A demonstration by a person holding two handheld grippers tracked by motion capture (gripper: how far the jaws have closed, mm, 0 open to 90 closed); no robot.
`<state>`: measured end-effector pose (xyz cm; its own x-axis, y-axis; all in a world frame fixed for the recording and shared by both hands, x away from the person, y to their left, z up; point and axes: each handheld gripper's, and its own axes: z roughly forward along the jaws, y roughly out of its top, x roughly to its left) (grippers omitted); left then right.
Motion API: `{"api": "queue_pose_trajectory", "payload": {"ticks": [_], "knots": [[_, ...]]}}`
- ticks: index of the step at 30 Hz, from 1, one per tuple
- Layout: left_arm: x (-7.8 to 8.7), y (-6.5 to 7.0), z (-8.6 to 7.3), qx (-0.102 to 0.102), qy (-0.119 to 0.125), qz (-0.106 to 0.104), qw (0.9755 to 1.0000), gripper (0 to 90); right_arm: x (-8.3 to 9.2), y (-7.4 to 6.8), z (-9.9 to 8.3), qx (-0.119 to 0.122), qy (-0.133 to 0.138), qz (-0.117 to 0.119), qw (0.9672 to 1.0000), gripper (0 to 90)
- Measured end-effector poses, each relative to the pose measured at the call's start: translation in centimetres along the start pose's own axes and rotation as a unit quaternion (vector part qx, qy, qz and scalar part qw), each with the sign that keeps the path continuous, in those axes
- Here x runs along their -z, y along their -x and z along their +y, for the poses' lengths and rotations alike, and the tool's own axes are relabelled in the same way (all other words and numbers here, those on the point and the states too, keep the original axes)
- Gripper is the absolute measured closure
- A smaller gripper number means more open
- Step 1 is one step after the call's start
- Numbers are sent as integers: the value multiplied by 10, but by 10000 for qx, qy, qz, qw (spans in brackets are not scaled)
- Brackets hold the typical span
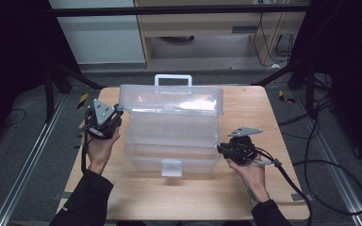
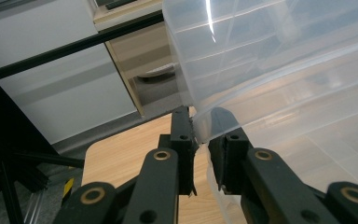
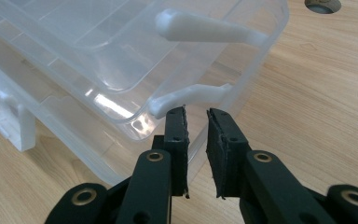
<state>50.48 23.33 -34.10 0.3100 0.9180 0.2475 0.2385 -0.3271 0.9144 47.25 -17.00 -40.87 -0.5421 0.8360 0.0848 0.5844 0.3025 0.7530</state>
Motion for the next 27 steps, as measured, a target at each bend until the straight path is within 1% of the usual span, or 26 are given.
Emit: {"api": "queue_pose_trajectory", "payload": {"ticks": [2,8,10,13,20,26,27], "knots": [[-2,-2,2,-96,57,7,9999,792,0,0,0,2,-1,0,10000,780],[-6,-3,7,-108,84,42,9999,798,0,0,0,2,2,8,10000,780],[-8,-5,8,-110,88,16,9999,799,0,0,0,18,5,14,10000,779],[-10,-5,12,-157,74,55,9998,802,0,0,0,23,5,7,10000,779],[-15,-7,18,-164,74,92,9998,806,0,0,0,21,2,11,10000,779],[-18,-8,22,-205,17,136,9997,812,0,0,0,21,-6,30,10000,779],[-19,-8,23,-186,16,139,9997,813,0,0,0,34,-2,29,10000,779]]}}
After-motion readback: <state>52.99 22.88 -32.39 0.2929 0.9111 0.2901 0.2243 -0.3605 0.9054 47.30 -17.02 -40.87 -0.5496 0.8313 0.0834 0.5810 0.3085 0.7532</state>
